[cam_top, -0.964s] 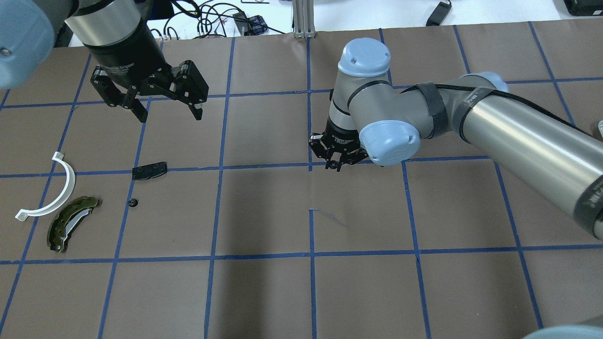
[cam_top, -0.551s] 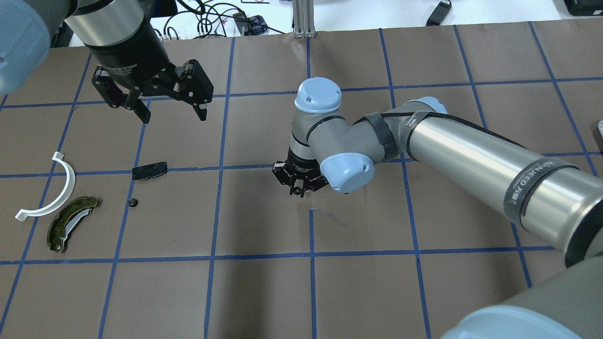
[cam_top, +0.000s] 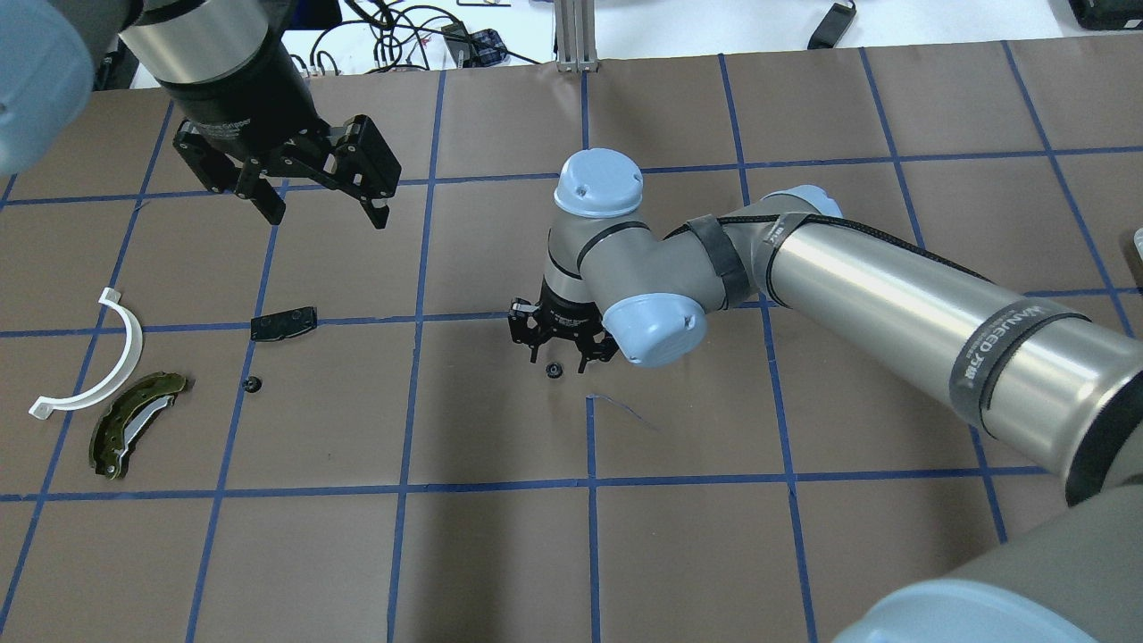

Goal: Place bearing gear from tray to pile

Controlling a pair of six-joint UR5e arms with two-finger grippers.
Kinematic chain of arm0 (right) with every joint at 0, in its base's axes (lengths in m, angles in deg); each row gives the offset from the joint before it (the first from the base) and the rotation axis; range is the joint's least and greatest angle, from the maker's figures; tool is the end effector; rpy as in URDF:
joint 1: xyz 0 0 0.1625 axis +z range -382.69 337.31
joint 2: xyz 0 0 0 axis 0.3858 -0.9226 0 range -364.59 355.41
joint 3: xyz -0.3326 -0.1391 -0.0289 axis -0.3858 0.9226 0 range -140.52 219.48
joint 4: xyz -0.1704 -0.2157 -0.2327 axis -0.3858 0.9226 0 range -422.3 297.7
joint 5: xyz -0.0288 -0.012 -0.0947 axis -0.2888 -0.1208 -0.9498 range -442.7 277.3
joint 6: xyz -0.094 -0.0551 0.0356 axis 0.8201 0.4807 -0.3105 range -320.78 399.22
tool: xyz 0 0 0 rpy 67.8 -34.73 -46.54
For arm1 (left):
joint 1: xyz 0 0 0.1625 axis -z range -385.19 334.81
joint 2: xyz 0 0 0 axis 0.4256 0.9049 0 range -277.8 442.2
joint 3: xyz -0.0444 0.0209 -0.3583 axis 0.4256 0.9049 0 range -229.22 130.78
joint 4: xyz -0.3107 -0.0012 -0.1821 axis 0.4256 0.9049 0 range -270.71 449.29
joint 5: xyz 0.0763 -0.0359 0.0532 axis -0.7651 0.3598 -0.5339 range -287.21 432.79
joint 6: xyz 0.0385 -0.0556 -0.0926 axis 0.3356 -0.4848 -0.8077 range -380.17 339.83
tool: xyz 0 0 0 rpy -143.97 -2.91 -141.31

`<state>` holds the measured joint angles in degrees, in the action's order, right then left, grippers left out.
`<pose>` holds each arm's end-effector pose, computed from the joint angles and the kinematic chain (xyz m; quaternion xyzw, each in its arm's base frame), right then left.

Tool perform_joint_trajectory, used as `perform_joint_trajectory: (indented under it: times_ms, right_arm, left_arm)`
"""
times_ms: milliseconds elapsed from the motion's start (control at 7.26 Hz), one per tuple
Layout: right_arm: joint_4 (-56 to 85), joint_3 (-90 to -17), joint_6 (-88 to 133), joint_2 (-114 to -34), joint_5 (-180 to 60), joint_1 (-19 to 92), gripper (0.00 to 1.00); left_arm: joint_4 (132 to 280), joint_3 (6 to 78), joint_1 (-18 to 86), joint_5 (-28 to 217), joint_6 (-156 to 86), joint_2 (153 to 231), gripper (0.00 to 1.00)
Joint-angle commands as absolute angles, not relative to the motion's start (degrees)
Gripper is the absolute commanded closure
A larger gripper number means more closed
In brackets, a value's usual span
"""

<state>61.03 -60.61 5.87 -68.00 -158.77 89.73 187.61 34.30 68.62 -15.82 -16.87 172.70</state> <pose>0.3483 -0.4223 0.1692 0.0979 0.9874 0.0823 0.0936 -0.1644 -0.4208 0.4403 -0.0617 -0.9978 -0.0205 0.0120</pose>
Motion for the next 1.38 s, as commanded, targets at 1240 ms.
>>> perform_joint_trajectory:
  times_ms: [1240]
  right_arm:
    - [24.8, -50.35, 39.65, -89.23, -169.89, 64.76, 0.0]
  left_arm:
    - [139.17, 65.82, 72.44, -15.1, -26.98, 187.56, 0.0]
